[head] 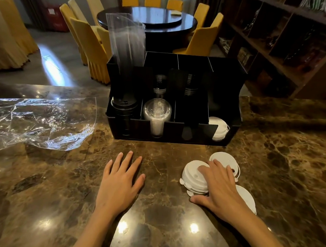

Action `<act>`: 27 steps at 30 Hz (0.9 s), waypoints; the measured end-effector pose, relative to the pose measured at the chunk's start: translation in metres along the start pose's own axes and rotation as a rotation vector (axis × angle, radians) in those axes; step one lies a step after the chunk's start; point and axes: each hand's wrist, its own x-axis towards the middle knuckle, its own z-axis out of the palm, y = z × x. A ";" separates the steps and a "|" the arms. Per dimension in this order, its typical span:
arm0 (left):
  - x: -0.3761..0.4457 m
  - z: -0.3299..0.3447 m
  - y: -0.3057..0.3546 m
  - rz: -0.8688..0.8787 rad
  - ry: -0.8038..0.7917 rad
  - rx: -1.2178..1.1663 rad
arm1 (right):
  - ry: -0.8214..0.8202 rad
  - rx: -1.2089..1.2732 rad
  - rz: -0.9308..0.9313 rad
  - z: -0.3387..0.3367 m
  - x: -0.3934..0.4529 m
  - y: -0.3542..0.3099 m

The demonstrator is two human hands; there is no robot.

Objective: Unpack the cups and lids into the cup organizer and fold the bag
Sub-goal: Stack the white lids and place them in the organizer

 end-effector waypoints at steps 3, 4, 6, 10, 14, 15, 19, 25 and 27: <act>0.000 -0.001 0.001 -0.004 0.001 -0.006 | 0.010 0.000 -0.043 -0.003 0.003 0.004; 0.000 -0.001 0.001 -0.005 0.002 -0.007 | 0.028 -0.007 -0.063 -0.003 0.005 0.005; -0.001 -0.002 0.001 -0.003 0.000 -0.006 | 0.065 -0.016 -0.086 -0.002 0.007 0.005; 0.000 -0.003 0.001 -0.006 0.002 -0.012 | 0.111 -0.031 -0.100 0.000 0.008 0.003; 0.000 -0.002 0.001 -0.008 -0.001 -0.013 | 0.157 -0.027 -0.101 -0.001 0.010 0.002; 0.000 -0.002 0.001 -0.009 0.000 -0.016 | 0.161 -0.038 -0.108 -0.001 0.011 0.002; 0.000 -0.002 0.001 -0.006 0.004 -0.025 | 0.055 -0.090 -0.104 -0.003 0.012 0.001; 0.000 -0.003 0.003 -0.014 0.016 -0.034 | -0.043 0.093 -0.139 0.003 0.016 0.003; 0.000 -0.003 0.002 -0.014 0.016 -0.034 | -0.031 0.113 -0.162 0.005 0.016 0.002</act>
